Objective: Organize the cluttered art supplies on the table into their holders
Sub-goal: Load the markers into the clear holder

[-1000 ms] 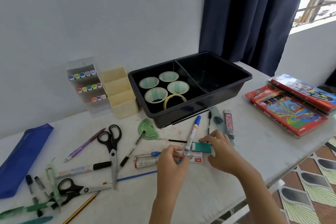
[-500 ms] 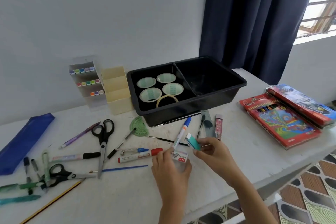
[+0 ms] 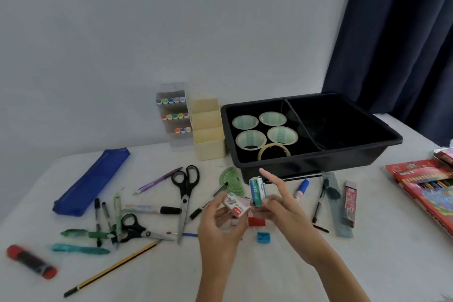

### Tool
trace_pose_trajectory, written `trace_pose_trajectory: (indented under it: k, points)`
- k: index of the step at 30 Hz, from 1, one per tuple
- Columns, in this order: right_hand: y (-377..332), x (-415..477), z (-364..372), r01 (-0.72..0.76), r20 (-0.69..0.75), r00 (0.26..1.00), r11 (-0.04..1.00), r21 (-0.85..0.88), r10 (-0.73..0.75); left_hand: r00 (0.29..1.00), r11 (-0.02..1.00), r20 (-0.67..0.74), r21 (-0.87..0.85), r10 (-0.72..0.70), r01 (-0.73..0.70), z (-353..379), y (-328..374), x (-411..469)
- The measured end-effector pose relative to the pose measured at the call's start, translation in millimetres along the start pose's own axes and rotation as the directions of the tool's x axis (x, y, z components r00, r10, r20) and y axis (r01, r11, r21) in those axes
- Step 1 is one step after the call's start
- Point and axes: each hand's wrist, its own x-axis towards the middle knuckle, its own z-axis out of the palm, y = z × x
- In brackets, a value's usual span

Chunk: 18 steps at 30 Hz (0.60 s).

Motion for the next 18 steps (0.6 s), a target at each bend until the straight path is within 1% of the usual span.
trace_pose_trajectory:
  k: [2,4,6,9,14,16,18]
  points:
    - [-1.2,12.8,17.6,-0.030,0.045,0.999,0.998,0.059,0.027,1.000,1.000,0.015,-0.015,-0.017,0.018,-19.8,2.1,14.1]
    - [-0.8,31.5,39.7,-0.078,0.078,0.995,0.975,0.206,0.063,1.000,1.000,0.012,-0.010,-0.011,0.011,-45.0,0.7,34.6]
    - [0.4,41.8,50.7,-0.095,0.086,0.994,0.955,0.280,0.074,1.000,1.000,-0.006,0.030,0.004,-0.004,-59.8,1.0,48.2]
    - [0.9,65.7,79.2,-0.099,0.048,0.995,0.973,0.211,0.091,0.998,0.997,-0.042,0.067,0.039,-0.036,-89.3,-0.3,76.0]
    - [0.9,110.4,130.4,-0.107,-0.016,0.994,0.992,0.071,0.108,0.998,1.000,-0.057,0.013,0.029,-0.028,-128.6,-3.5,125.3]
    - [4.9,135.3,144.8,-0.138,-0.047,0.989,0.984,0.111,0.143,0.999,1.000,-0.050,0.002,0.011,-0.011,-140.0,-5.9,146.0]
    - [9.6,161.6,158.5,-0.167,-0.059,0.982,0.972,0.163,0.179,0.999,0.999,-0.032,0.032,-0.001,0.002,-151.9,-10.0,168.2]
